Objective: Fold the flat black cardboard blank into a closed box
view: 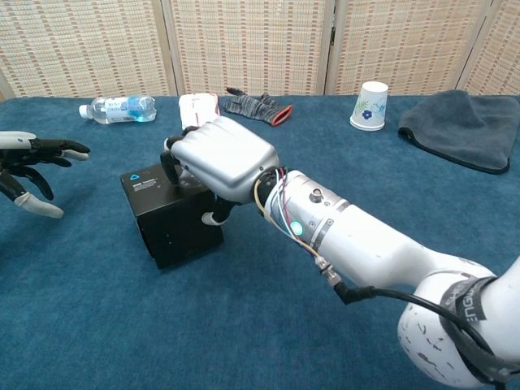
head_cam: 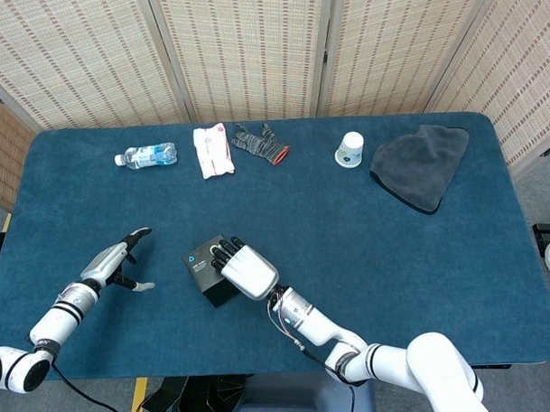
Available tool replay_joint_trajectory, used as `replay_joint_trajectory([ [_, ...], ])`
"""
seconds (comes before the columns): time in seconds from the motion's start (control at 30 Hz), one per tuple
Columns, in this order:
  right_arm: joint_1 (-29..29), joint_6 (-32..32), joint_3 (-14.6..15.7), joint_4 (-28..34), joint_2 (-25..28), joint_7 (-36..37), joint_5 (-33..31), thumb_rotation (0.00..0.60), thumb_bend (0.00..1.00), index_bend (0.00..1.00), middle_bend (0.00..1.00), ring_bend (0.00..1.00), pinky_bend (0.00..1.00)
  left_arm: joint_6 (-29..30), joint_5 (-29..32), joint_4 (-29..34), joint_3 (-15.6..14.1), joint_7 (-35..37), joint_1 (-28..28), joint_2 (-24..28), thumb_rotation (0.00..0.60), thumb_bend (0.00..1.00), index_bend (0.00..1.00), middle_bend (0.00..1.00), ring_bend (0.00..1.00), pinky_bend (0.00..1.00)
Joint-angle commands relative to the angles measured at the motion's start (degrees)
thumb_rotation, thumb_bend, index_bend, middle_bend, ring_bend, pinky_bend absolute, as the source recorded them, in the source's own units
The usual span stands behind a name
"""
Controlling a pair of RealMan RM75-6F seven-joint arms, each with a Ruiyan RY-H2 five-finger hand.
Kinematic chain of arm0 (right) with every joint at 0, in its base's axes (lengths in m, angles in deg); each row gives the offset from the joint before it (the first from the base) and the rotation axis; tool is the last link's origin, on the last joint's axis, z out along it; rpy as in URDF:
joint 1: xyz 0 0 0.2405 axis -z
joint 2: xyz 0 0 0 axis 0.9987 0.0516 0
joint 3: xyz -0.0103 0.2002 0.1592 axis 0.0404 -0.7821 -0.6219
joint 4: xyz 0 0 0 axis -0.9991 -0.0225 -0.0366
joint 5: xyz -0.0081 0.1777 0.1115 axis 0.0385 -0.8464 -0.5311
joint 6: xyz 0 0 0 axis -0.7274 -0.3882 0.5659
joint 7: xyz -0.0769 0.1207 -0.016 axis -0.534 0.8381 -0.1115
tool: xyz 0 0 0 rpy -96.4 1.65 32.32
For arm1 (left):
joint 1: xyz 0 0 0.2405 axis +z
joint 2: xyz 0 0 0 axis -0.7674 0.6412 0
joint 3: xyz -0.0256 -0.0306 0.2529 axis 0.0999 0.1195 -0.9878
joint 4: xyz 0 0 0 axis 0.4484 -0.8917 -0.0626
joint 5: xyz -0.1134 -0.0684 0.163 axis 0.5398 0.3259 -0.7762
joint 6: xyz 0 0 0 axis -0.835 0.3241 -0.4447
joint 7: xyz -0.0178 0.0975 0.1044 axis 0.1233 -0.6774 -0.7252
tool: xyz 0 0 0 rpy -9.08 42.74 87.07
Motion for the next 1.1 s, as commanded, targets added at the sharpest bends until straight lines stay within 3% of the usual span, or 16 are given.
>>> replay_joint_trajectory([
  [0.03, -0.4, 0.0, 0.1, -0.8, -0.3, -0.5, 0.6, 0.600, 0.07, 0.38, 0.26, 0.26, 0.31, -0.1, -0.4, -0.1, 0.0, 0.5, 0.0, 0.2, 0.600, 0.14, 0.00, 0.00, 0.00, 0.32],
  [0.37, -1.2, -1.7, 1.0, -7.0, -2.6, 1.6, 2.9, 0.600, 0.11, 0.44, 0.36, 0.29, 0.41, 0.3, -1.2, -1.0, 0.1, 2.4, 0.5, 0.5, 0.600, 0.14, 0.00, 0.00, 0.00, 0.32],
  [0.77, -3.1, -4.9, 1.3, -15.0, -5.9, 4.6, 5.2, 0.600, 0.16, 0.50, 0.40, 0.33, 0.46, 1.0, -2.0, -1.7, 0.2, 4.0, 0.8, 0.8, 0.600, 0.13, 0.00, 0.00, 0.00, 0.32],
  [1.1, -3.2, -6.0, 1.5, -17.0, -6.7, 6.2, 5.4, 0.600, 0.16, 0.50, 0.39, 0.34, 0.48, 1.3, -2.5, -1.9, 0.0, 4.8, 1.1, 1.1, 0.600, 0.14, 0.00, 0.00, 0.00, 0.32],
])
